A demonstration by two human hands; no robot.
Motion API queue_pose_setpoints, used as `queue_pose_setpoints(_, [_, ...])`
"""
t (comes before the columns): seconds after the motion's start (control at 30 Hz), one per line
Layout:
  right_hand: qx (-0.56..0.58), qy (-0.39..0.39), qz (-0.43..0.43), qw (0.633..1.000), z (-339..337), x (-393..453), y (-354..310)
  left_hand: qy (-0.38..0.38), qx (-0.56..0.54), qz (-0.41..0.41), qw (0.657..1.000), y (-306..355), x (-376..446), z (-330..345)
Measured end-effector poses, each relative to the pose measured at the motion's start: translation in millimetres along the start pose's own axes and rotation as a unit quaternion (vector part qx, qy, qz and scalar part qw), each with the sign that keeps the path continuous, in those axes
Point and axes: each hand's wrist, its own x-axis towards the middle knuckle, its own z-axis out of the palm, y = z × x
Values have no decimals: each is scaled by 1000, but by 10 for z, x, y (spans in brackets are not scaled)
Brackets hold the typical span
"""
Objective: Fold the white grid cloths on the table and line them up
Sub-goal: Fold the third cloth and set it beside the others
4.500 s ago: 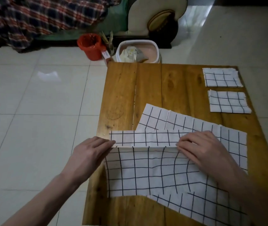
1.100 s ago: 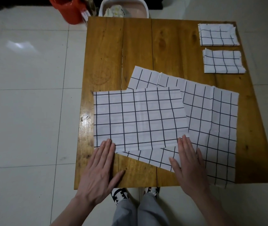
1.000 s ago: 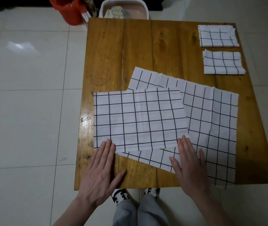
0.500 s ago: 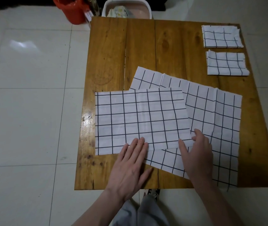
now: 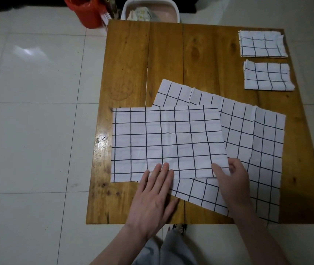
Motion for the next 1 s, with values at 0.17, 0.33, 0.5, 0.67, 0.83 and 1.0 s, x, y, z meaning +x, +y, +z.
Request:
queue_pose_setpoints(0.17, [82, 16, 0, 997, -119, -131, -212, 1, -4, 3, 1000, 77, 23, -2])
queue_pose_setpoints(0.33, [85, 18, -24, 996, -222, -205, -241, 2, -2, 14, 1000, 218, 81, 31])
queue_pose_setpoints(0.5, [98, 46, -75, 991, -178, -357, -314, -4, -8, 20, 1000, 322, 140, 42])
queue_pose_setpoints(0.67, [66, 40, -126, 989, 58, -605, -483, -3, -27, 28, 999, 321, 132, 17])
queue_pose_setpoints(0.83, [56, -13, -151, 987, 326, -807, -754, 36, -81, 14, 996, 143, 36, -53])
queue_pose_setpoints(1.0, [64, -60, -181, 979, 574, -887, -815, 101, -127, -68, 984, -112, -124, -115])
